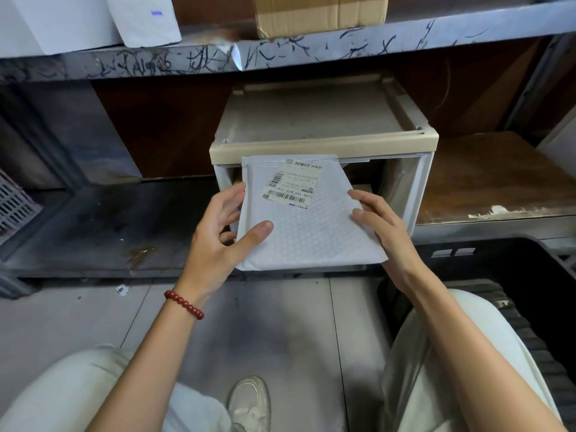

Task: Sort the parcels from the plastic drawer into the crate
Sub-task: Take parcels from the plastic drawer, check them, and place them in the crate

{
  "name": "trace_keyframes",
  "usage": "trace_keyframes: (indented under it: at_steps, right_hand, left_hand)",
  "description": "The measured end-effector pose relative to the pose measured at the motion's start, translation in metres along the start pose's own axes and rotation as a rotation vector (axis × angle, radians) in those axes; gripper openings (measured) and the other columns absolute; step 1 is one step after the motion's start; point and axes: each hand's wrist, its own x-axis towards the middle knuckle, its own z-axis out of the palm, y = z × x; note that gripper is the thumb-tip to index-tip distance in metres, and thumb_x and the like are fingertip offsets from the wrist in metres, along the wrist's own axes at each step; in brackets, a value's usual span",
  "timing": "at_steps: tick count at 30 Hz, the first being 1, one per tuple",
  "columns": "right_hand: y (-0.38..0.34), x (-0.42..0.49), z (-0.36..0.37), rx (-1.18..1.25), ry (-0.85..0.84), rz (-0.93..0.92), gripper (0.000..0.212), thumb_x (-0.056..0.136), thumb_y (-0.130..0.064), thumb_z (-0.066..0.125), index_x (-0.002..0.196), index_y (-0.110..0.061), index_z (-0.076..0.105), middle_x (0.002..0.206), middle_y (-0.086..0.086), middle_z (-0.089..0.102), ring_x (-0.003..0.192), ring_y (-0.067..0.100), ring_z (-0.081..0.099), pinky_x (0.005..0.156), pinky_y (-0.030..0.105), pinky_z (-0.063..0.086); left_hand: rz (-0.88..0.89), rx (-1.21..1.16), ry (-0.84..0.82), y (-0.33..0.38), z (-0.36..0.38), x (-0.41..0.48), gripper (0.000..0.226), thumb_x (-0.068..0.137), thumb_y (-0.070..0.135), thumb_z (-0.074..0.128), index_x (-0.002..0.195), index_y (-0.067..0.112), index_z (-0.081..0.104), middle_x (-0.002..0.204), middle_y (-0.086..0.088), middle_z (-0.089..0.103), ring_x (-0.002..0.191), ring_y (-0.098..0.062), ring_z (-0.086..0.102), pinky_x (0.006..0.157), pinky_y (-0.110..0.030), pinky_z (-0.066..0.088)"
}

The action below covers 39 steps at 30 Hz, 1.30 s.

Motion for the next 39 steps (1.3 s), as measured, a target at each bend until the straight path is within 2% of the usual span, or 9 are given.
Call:
trace_keyframes:
  at_steps: [5, 9, 16, 18, 21, 24, 30, 35, 39]
  right_hand:
    - [-0.01, -0.004, 0.005, 0.062, 0.04, -0.043, 0.055, 0.074, -0.035, 0.058, 0.126, -0.021, 0.046, 0.095, -0.025, 0.066, 0.085, -0.009, 0.064, 0.068, 0.008, 0.047]
    - [-0.019, -0.005, 0.012, -0.044, 0.154, -0.038, 0.048, 0.082, -0.049, 0.051, 0.122, -0.022, 0.055, 0.118, -0.017, 0.055, 0.109, 0.006, 0.054, 0.092, 0.026, 0.043]
    - [-0.036, -0.019, 0.015, -0.057, 0.17, 0.002, 0.077, 0.066, -0.081, 0.046, 0.127, -0.036, 0.056, 0.124, -0.031, 0.054, 0.118, 0.004, 0.05, 0.106, 0.047, 0.039]
    - [-0.045, -0.025, 0.016, -0.054, 0.178, -0.054, 0.072, 0.07, -0.075, 0.048, 0.129, -0.035, 0.054, 0.107, -0.044, 0.049, 0.109, -0.01, 0.047, 0.104, 0.039, 0.038]
    - [-0.056, -0.034, 0.014, -0.084, 0.139, -0.101, 0.079, 0.07, -0.072, 0.053, 0.137, -0.031, 0.047, 0.132, -0.025, 0.049, 0.123, 0.003, 0.046, 0.092, 0.027, 0.05]
    - [-0.063, -0.042, 0.012, -0.131, 0.12, -0.136, 0.08, 0.071, -0.058, 0.057, 0.142, -0.025, 0.04, 0.136, -0.011, 0.045, 0.112, 0.0, 0.048, 0.06, -0.001, 0.042]
    - [-0.068, -0.049, 0.005, -0.132, 0.093, -0.104, 0.089, 0.056, -0.068, 0.065, 0.135, -0.036, 0.043, 0.135, -0.008, 0.043, 0.117, 0.016, 0.052, 0.081, 0.04, 0.059]
    - [-0.072, -0.049, 0.0, -0.05, 0.053, -0.142, 0.065, 0.067, -0.058, 0.073, 0.126, -0.041, 0.05, 0.132, -0.006, 0.054, 0.117, 0.013, 0.057, 0.073, 0.04, 0.061]
    - [-0.066, -0.041, 0.0, -0.291, 0.261, -0.24, 0.04, 0.082, -0.045, 0.071, 0.114, -0.03, 0.055, 0.107, -0.012, 0.06, 0.093, 0.006, 0.062, 0.066, 0.032, 0.06]
  left_hand:
    - [0.04, -0.102, -0.011, 0.017, 0.001, 0.004, 0.077, 0.065, 0.049, 0.067, 0.134, 0.025, 0.044, 0.122, 0.022, 0.06, 0.121, 0.003, 0.051, 0.083, -0.012, 0.047]
    - [0.033, -0.152, -0.017, 0.032, 0.004, 0.002, 0.072, 0.063, 0.054, 0.067, 0.129, 0.032, 0.046, 0.117, 0.021, 0.063, 0.123, 0.0, 0.051, 0.085, -0.011, 0.047]
    - [0.087, 0.045, -0.074, 0.039, 0.008, -0.001, 0.093, 0.045, 0.07, 0.081, 0.126, 0.041, 0.046, 0.132, 0.013, 0.054, 0.127, -0.011, 0.048, 0.101, -0.048, 0.045]
    - [0.113, 0.127, -0.065, 0.042, 0.008, -0.001, 0.087, 0.044, 0.067, 0.084, 0.12, 0.044, 0.048, 0.133, 0.015, 0.051, 0.129, -0.013, 0.045, 0.101, -0.049, 0.044]
    - [0.118, 0.318, -0.072, 0.053, 0.011, -0.004, 0.085, 0.039, 0.063, 0.087, 0.114, 0.042, 0.052, 0.118, 0.045, 0.045, 0.119, 0.014, 0.04, 0.1, -0.028, 0.039]
    - [0.108, 0.501, -0.131, 0.059, 0.015, -0.007, 0.081, 0.04, 0.058, 0.087, 0.112, 0.04, 0.055, 0.131, 0.027, 0.045, 0.119, -0.001, 0.043, 0.1, -0.031, 0.043]
    - [0.243, 0.448, -0.045, 0.055, 0.02, -0.007, 0.046, 0.063, 0.039, 0.085, 0.102, 0.031, 0.062, 0.126, 0.013, 0.055, 0.112, -0.005, 0.052, 0.084, -0.02, 0.052]
    - [0.3, 0.203, 0.123, 0.062, 0.024, -0.005, 0.028, 0.075, 0.046, 0.071, 0.096, 0.029, 0.068, 0.097, 0.012, 0.068, 0.098, -0.013, 0.064, 0.083, -0.043, 0.056]
    - [0.318, 0.246, 0.224, 0.067, 0.031, -0.003, 0.034, 0.074, 0.051, 0.074, 0.096, 0.027, 0.065, 0.097, 0.013, 0.067, 0.094, -0.01, 0.063, 0.073, -0.034, 0.057]
